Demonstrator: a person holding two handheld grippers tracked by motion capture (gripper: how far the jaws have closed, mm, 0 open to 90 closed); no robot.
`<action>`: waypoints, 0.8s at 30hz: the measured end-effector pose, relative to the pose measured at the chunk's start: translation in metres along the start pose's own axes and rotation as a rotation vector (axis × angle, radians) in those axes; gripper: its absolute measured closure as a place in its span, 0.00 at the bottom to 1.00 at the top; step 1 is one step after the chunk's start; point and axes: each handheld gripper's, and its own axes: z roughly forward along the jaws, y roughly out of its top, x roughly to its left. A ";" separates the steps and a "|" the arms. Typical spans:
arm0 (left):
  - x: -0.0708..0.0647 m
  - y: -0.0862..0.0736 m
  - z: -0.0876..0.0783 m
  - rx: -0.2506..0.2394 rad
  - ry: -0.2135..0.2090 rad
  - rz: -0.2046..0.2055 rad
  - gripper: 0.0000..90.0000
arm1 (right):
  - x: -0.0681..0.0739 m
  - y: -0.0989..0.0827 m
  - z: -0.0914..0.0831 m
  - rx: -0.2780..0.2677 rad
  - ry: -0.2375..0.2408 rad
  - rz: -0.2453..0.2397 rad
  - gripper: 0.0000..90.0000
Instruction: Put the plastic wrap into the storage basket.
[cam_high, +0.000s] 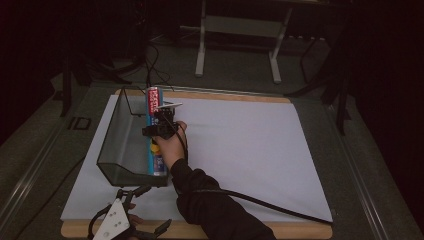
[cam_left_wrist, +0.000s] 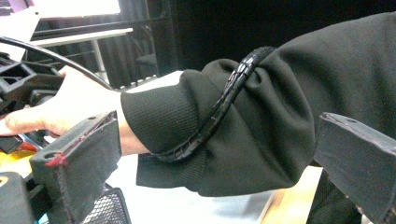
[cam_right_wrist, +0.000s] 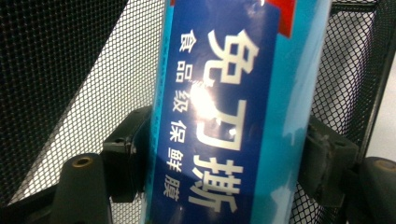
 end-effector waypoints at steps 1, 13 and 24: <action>0.000 0.000 0.000 0.001 0.000 0.001 0.02 | 0.000 0.001 0.000 0.001 0.003 0.001 0.31; 0.000 0.000 0.000 0.001 -0.005 0.002 0.02 | 0.001 0.008 -0.018 -0.032 -0.009 -0.085 0.26; 0.000 -0.001 0.003 0.008 -0.007 0.000 0.02 | 0.007 0.006 -0.053 -0.070 0.025 -0.255 0.19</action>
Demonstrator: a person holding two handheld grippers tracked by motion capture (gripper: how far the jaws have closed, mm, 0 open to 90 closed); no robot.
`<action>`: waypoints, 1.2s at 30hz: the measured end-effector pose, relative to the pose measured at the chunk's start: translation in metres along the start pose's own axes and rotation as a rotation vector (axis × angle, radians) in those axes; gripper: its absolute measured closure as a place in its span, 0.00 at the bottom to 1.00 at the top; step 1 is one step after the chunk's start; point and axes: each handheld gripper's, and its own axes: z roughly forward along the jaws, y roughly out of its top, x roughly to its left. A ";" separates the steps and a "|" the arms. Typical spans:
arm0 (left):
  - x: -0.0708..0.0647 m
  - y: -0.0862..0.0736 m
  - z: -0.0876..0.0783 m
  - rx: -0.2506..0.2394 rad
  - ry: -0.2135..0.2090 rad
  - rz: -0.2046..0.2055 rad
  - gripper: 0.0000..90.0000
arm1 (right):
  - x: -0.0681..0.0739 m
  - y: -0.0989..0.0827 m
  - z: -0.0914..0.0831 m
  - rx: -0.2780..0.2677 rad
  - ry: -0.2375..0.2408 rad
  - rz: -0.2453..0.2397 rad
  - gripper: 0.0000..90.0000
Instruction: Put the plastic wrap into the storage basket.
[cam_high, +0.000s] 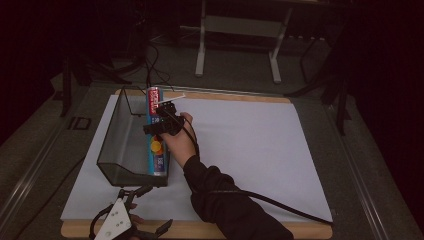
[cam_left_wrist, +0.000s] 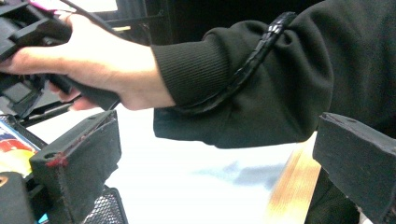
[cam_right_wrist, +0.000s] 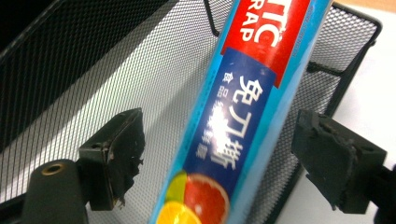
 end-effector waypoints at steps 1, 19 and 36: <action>0.000 0.000 0.000 0.001 0.000 0.000 0.02 | 0.000 -0.001 -0.003 -0.004 -0.009 -0.024 0.18; -0.001 -0.001 0.004 0.013 -0.020 -0.001 0.02 | -0.039 -0.028 -0.061 -0.071 0.025 -0.129 0.15; -0.001 -0.001 0.006 0.022 -0.021 0.003 0.02 | -0.079 -0.070 -0.115 -0.093 0.038 -0.131 0.15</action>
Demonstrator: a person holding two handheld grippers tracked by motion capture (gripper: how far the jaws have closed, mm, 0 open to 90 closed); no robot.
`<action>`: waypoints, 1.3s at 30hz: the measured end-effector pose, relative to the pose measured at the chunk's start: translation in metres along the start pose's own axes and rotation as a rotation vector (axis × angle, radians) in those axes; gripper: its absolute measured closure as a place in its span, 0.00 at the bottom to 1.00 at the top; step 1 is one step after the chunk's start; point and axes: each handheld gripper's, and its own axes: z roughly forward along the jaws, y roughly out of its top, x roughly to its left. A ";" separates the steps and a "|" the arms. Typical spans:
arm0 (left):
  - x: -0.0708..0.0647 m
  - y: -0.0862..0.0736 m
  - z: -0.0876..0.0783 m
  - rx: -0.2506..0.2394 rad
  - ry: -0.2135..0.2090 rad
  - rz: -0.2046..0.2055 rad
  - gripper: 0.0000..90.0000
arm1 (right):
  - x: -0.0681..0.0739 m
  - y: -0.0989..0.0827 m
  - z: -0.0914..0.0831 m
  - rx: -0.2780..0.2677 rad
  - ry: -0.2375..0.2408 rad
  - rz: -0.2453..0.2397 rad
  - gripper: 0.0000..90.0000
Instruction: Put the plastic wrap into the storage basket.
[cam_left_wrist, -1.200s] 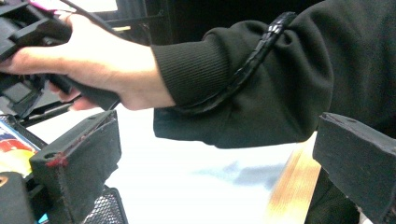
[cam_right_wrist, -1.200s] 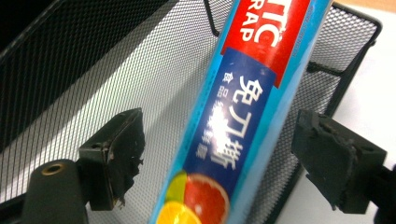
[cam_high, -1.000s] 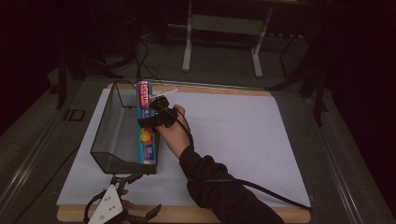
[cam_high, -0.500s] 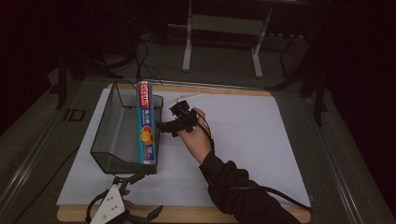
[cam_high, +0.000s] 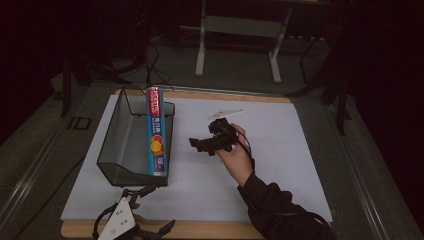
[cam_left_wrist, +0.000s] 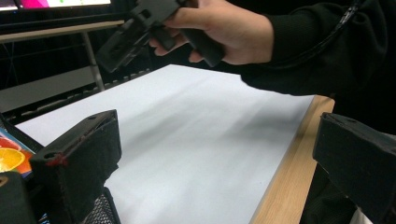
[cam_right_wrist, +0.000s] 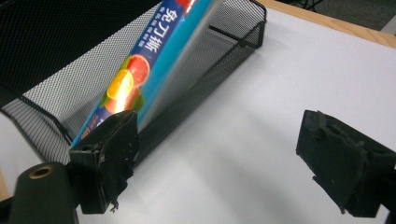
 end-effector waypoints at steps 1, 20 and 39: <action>0.000 0.000 0.000 0.001 0.001 0.001 0.02 | -0.002 -0.002 -0.003 -0.001 -0.001 0.001 0.15; -0.001 0.000 0.001 0.003 -0.002 -0.001 0.02 | -0.030 -0.053 -0.053 -0.020 -0.021 0.046 0.15; -0.002 0.000 0.002 0.005 -0.002 0.002 0.02 | -0.041 -0.103 -0.086 -0.011 -0.037 0.065 0.15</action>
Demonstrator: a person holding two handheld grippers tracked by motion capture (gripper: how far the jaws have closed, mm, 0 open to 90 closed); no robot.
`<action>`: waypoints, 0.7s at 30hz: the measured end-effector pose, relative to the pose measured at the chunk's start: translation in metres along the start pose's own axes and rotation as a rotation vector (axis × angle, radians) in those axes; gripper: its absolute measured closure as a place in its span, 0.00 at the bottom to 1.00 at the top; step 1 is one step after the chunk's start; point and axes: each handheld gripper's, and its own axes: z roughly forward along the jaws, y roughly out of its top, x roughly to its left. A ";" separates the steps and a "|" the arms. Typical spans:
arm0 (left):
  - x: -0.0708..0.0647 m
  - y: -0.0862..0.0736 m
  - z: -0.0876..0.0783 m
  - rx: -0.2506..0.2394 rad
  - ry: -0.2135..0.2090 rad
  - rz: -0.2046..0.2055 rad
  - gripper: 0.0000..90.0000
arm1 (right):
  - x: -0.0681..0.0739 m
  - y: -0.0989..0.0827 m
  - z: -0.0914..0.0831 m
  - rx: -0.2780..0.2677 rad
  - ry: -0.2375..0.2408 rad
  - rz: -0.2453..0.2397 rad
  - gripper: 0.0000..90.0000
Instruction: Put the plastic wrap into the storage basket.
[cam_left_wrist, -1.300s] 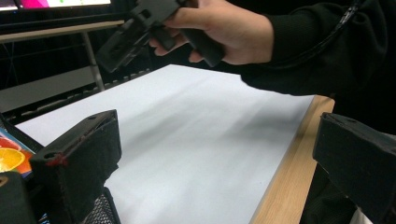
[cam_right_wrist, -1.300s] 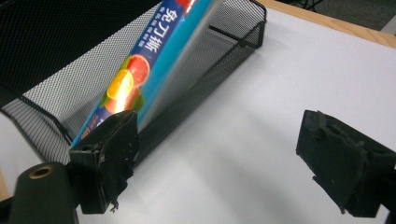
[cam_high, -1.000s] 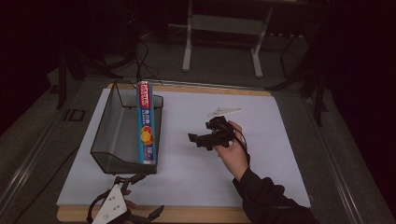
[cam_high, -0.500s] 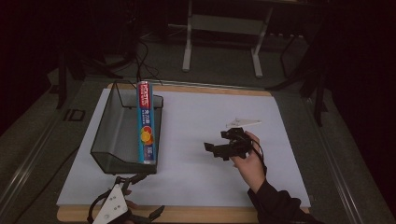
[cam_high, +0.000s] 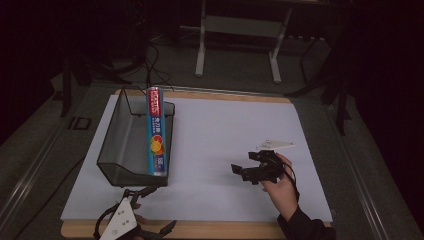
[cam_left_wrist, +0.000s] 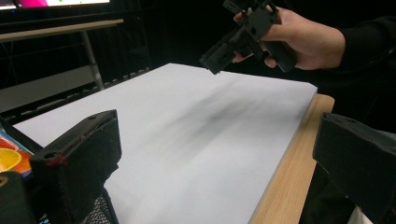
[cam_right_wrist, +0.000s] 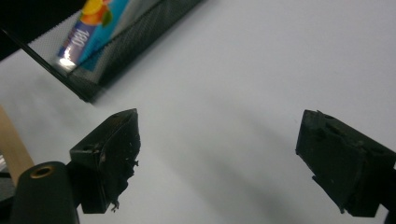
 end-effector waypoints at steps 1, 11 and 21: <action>0.000 0.000 0.000 0.002 0.001 0.002 0.02 | -0.001 -0.003 -0.001 0.000 -0.002 -0.005 0.15; -0.001 0.000 0.000 0.003 0.001 0.003 0.02 | -0.006 -0.022 -0.016 -0.006 -0.007 -0.020 0.15; -0.001 0.000 0.001 0.003 -0.001 0.004 0.02 | -0.008 -0.041 -0.032 -0.015 -0.013 0.003 0.15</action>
